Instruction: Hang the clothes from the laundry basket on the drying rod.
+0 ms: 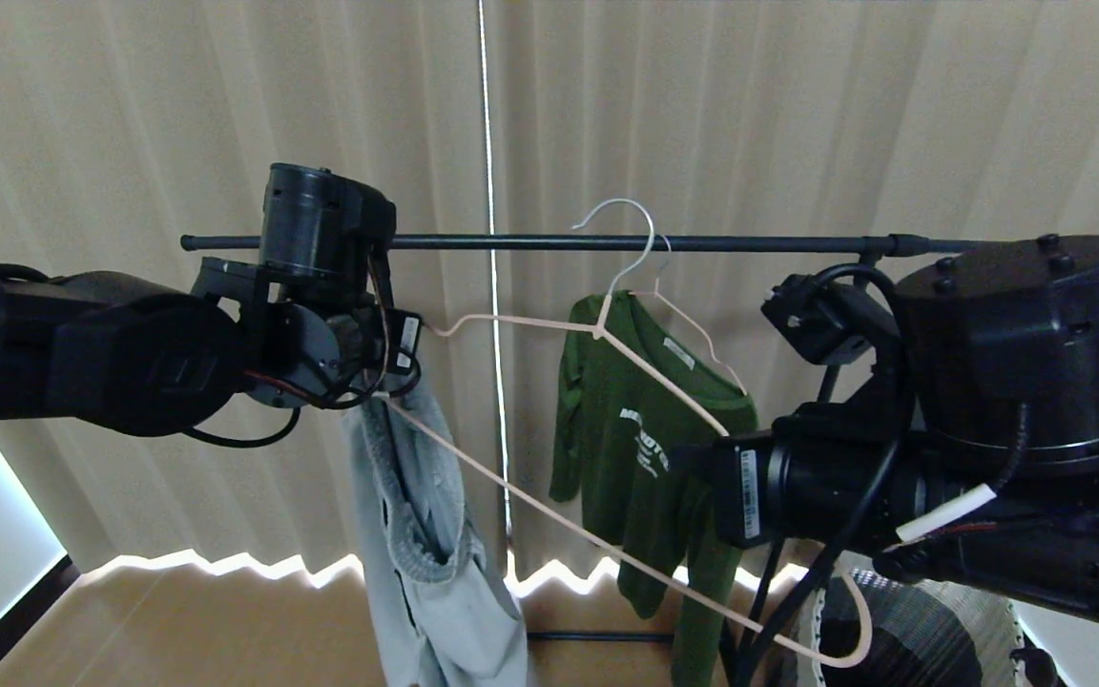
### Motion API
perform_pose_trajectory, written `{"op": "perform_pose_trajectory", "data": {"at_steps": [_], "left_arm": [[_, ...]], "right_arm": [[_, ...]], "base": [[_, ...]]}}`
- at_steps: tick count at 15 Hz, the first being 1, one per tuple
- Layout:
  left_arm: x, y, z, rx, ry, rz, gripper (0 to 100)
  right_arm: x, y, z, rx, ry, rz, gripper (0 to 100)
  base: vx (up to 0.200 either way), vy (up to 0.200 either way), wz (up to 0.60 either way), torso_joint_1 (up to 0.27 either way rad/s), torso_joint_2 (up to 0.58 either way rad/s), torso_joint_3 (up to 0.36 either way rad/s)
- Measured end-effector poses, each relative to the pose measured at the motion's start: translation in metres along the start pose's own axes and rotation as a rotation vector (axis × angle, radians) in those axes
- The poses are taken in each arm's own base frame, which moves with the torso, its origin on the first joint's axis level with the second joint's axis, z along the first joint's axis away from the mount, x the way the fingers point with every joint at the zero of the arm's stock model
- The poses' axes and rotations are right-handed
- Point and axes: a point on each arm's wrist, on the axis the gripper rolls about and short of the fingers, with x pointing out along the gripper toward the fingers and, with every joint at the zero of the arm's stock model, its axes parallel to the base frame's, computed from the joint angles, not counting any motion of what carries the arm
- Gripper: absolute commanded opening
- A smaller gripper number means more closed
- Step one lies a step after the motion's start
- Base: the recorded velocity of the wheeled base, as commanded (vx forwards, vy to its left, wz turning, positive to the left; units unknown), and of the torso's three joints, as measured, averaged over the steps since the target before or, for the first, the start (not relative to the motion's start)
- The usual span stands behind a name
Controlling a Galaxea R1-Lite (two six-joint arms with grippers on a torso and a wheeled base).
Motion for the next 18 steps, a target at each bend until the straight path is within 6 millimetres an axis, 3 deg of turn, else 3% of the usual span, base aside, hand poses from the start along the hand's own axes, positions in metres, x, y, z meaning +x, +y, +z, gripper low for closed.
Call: {"op": "perform_pose_trajectory", "data": {"at_steps": [7,11,18], "left_arm": [[0.0,0.001,0.002,-0.008,-0.004,0.002,0],[-0.001,0.001,0.002,-0.018,-0.006,0.0,0],[-0.02,0.014,0.002,0.004,0.019,0.005,0]], "right_arm": [[0.016,0.026,-0.024,-0.039,0.015,-0.042,0],[0.026,0.03,-0.029,-0.048,0.03,-0.05,0],[0.054,0.015,-0.008,0.003,-0.025,-0.158,0]], "base": [[0.0,0.0,0.0,0.0,0.0,0.0],[0.0,0.0,0.0,0.0,0.0,0.0],[0.0,0.0,0.0,0.0,0.0,0.0]]}}
